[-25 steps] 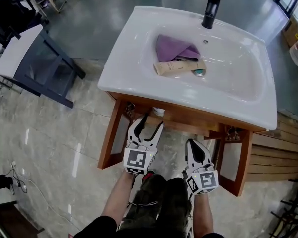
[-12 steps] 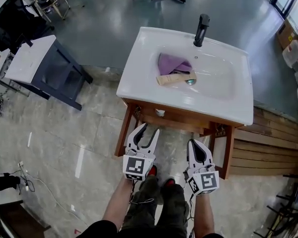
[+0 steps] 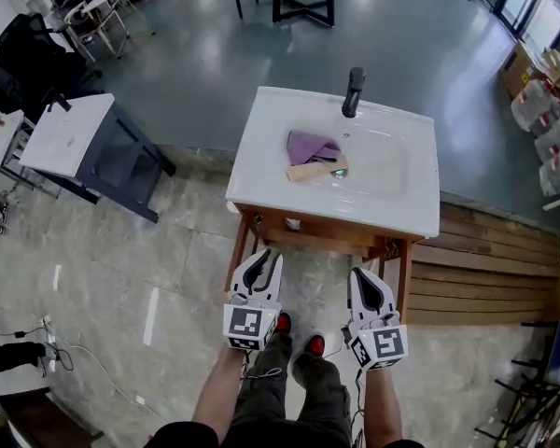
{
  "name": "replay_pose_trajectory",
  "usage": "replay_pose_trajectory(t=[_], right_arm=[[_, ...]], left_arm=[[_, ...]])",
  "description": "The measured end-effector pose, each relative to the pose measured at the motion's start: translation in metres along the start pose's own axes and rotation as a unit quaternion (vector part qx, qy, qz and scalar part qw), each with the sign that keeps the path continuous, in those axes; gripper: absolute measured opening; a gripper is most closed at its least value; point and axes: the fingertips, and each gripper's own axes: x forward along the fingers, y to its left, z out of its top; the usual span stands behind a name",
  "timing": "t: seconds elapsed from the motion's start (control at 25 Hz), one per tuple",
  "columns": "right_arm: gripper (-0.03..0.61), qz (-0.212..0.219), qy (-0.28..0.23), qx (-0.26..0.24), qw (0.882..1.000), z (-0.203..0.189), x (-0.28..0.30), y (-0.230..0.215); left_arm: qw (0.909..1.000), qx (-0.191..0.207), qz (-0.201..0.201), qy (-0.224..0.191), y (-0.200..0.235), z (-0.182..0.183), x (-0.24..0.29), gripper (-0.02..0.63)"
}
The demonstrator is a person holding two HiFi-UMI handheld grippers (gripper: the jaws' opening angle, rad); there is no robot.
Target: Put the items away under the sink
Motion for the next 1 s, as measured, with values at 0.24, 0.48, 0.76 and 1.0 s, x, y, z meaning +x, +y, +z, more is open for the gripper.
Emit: replay_pose_trajectory(t=[0.24,0.48,0.76,1.0], right_arm=[[0.031,-0.004,0.002,-0.004,1.000,0.042,-0.016,0.006],[0.031,-0.006,-0.009,-0.019,1.000,0.088,-0.031,0.014],[0.031,-0.009,-0.027,-0.013,1.000,0.121,-0.037,0.026],[0.031,-0.006,-0.032,-0.015,0.999,0.134,-0.030,0.038]], left_arm=[[1.0000,-0.004,0.000,-0.001,-0.014,0.040,-0.021,0.050],[0.9999,-0.004,-0.009,0.002,-0.022,0.078,-0.040,0.015],[0.9992,0.006,-0.037,-0.011,-0.029,0.120,-0.053,0.009],[0.9982,0.009,-0.058,-0.012,-0.028,0.135,-0.057,0.009]])
